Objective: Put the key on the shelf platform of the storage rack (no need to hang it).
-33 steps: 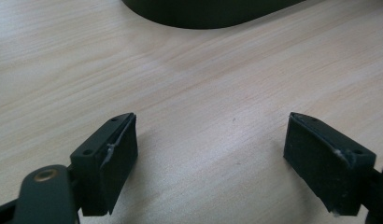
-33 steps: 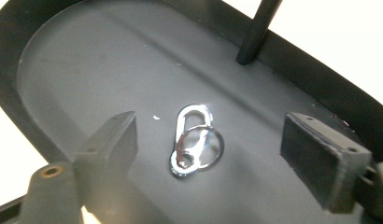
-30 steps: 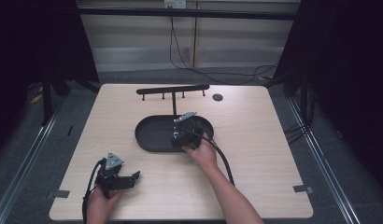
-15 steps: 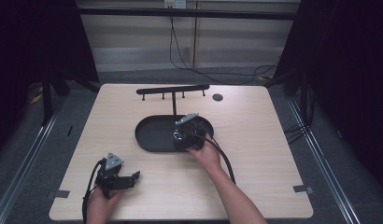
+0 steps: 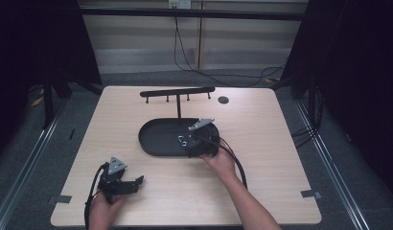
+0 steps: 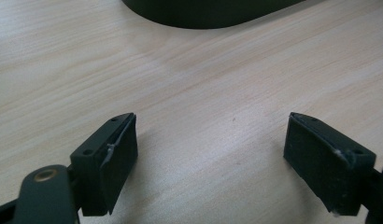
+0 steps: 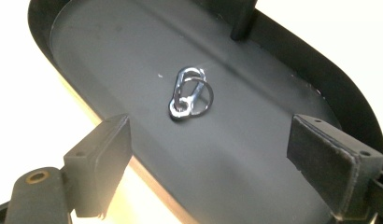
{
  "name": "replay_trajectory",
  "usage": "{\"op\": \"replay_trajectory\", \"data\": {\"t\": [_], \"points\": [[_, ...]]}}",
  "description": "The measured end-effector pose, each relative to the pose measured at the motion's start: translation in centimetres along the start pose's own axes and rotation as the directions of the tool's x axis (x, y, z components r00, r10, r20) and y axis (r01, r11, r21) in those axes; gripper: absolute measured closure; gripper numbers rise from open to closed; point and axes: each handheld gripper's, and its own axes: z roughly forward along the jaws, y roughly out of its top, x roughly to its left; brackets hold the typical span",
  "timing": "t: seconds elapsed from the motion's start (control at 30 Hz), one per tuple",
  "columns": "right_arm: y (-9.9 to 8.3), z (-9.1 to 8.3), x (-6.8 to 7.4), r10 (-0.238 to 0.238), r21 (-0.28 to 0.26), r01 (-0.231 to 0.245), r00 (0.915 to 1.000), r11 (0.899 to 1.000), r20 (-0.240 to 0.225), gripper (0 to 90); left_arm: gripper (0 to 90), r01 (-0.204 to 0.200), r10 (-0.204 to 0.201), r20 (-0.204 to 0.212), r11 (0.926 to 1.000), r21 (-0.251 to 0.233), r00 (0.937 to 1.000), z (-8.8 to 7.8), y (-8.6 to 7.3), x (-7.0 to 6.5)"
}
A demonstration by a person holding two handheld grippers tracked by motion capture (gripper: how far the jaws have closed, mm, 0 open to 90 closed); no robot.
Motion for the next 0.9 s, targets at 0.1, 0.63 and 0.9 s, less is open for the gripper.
{"op": "replay_trajectory", "data": {"t": [0.1,0.63,0.9], "points": [[-0.3,-0.6,-0.2,-0.003,-0.007,0.003,1.0000,1.000,-0.002,13.7,17.4,0.000,0.000,0.000,1.0000,0.000,1.0000,0.0,0.0,0.0],[-2.5,-3.5,-1.0,0.011,-0.038,-0.011,0.9999,0.999,0.000,14.0,17.3,0.001,-0.001,0.001,1.0000,0.000,1.0000,0.0,0.0,0.0],[-4.0,-5.1,-1.7,0.033,-0.053,-0.033,0.9995,0.998,-0.003,14.2,17.3,-0.004,0.004,0.001,1.0000,0.003,1.0000,0.0,0.0,0.0]]}}
